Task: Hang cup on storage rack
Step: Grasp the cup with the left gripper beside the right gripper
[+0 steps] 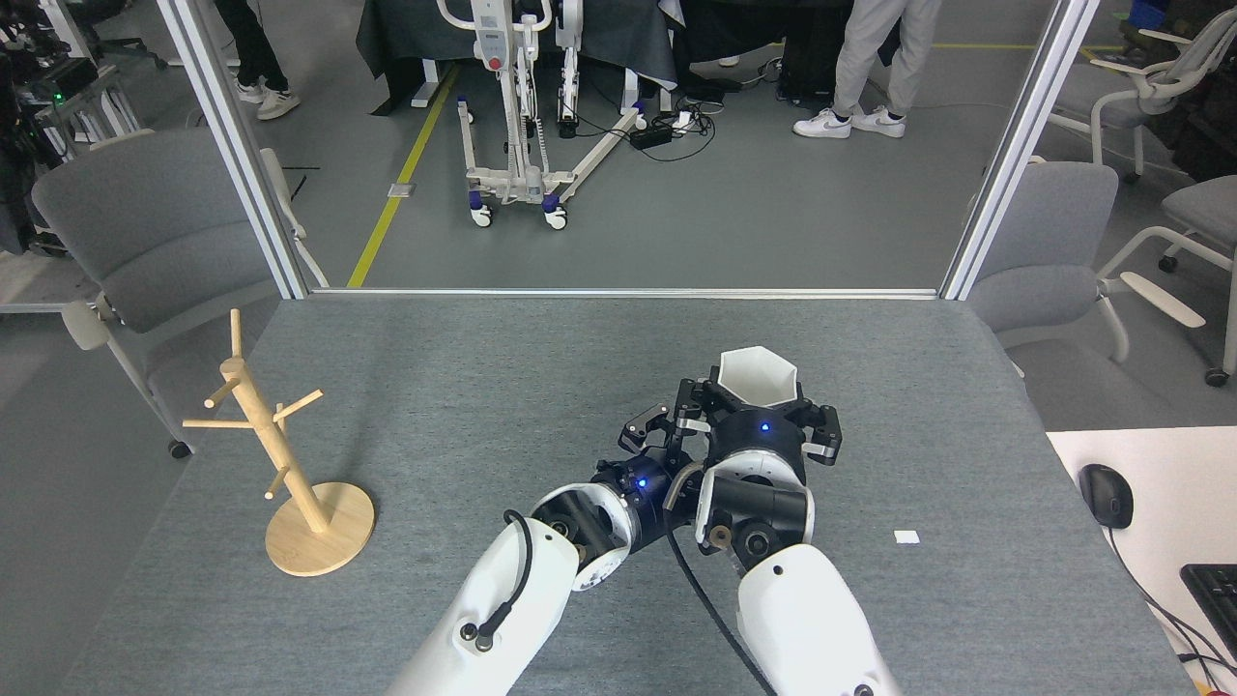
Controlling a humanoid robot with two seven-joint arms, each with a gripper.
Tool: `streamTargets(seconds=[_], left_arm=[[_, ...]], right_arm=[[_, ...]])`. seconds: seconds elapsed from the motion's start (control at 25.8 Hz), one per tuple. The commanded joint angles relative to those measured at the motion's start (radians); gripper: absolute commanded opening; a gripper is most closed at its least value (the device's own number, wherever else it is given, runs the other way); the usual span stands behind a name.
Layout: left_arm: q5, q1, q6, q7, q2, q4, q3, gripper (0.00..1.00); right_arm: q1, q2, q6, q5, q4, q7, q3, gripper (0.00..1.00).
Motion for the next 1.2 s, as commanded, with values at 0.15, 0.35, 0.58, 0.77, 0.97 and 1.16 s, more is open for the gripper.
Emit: streamTargets(seconds=[0.15, 0.35, 0.58, 0.77, 0.97, 1.16], left_arm=[[0.007, -0.019, -0.002, -0.051, -0.001, -0.007, -0.001, 0.99], [0.038, -0.054, 0.003, -0.062, -0.001, 0.002, -0.001, 0.99], [0.049, -0.059, 0.014, -0.09, -0.001, 0.011, -0.001, 0.92], [0.047, -0.059, 0.024, -0.106, -0.001, 0.014, -0.004, 0.59], [0.049, -0.059, 0.018, -0.131, -0.001, 0.014, -0.004, 0.04], [0.05, -0.059, 0.015, -0.129, 0.0, 0.014, -0.003, 0.0]], right_arm=[[0.0, 0.021, -0.003, 0.001, 0.002, 0.004, 0.002, 0.11], [0.002, 0.022, -0.003, 0.001, 0.002, 0.004, 0.004, 0.1], [0.002, 0.022, -0.003, 0.001, 0.002, 0.004, 0.004, 0.1], [0.005, 0.022, -0.003, 0.001, 0.002, 0.004, 0.005, 0.1], [0.005, 0.022, -0.003, 0.001, 0.002, 0.003, 0.005, 0.09], [0.008, 0.024, -0.003, 0.001, 0.002, 0.003, 0.014, 0.09]])
